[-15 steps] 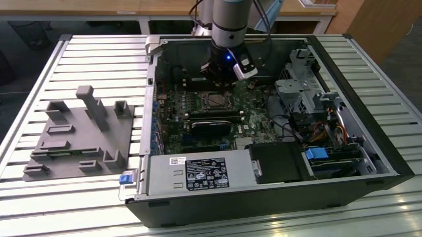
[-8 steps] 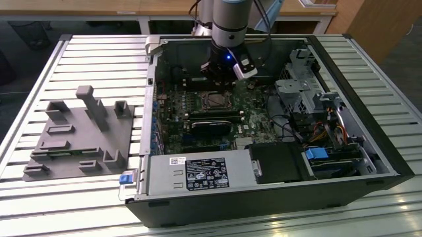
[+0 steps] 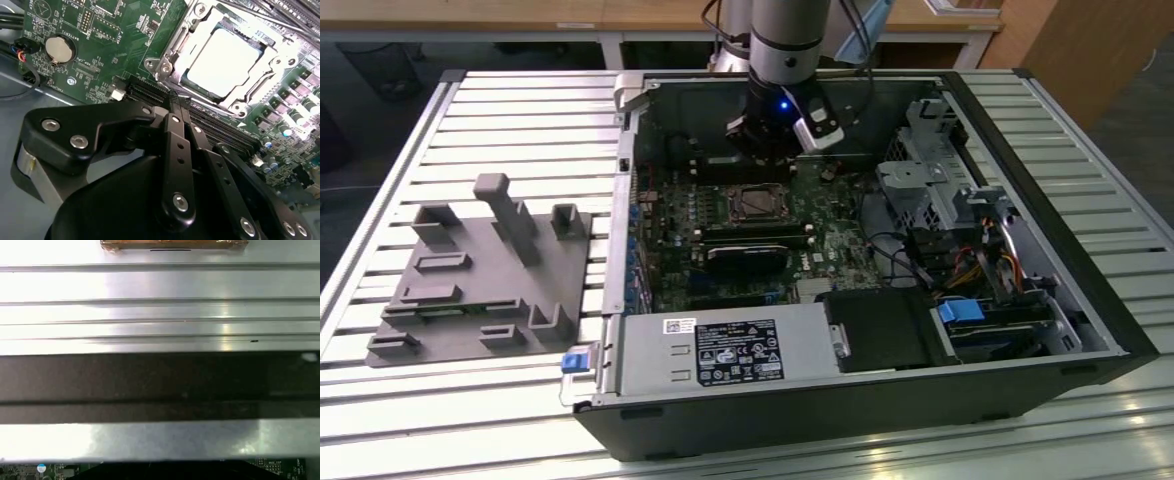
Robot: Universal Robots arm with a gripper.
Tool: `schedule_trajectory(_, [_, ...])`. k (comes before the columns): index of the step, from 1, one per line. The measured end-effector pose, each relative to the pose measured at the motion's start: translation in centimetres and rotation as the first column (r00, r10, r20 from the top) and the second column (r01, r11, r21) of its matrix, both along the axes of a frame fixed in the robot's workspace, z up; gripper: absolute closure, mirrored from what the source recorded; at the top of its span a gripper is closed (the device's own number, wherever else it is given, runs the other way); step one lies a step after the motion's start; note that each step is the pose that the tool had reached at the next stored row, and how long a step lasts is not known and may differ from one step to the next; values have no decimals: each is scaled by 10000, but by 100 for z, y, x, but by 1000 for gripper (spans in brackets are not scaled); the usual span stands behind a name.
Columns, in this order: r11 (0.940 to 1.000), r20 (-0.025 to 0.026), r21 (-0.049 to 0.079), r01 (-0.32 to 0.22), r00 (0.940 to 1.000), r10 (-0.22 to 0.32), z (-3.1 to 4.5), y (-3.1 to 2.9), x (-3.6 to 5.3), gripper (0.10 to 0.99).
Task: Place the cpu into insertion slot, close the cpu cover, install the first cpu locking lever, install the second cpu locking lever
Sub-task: 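Install the first cpu locking lever, then install the second cpu locking lever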
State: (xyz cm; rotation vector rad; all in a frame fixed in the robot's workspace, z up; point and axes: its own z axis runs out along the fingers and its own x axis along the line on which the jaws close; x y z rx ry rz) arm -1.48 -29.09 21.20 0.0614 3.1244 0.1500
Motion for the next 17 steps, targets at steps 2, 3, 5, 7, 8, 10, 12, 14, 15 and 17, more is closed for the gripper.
schedule_trajectory(2, [10000, 0, 0, 0, 10000, 0, 0, -8, 0, 965])
schedule_trajectory(3, [10000, 1, 1, 0, 10000, 0, 0, -12, 1, 965])
schedule_trajectory(5, [10000, 0, 1, 0, 10000, 0, 0, -21, 2, 965])
schedule_trajectory(7, [10000, 0, 0, 0, 10000, 0, 0, -29, 2, 965])
schedule_trajectory(8, [10000, 0, 0, 0, 10000, 0, 0, -32, 2, 965])
schedule_trajectory(10, [10000, 1, 1, 0, 10000, 0, -1, -38, 2, 965])
schedule_trajectory(12, [10000, 1, 1, 0, 10000, 0, -1, -42, 3, 965])
schedule_trajectory(14, [10000, 1, 1, 0, 10000, 0, 0, -45, 3, 965])
schedule_trajectory(15, [10000, 1, 0, 0, 10000, 0, 0, -48, 3, 965])
schedule_trajectory(17, [10000, 0, 0, 0, 10000, 0, 0, -52, 3, 965])
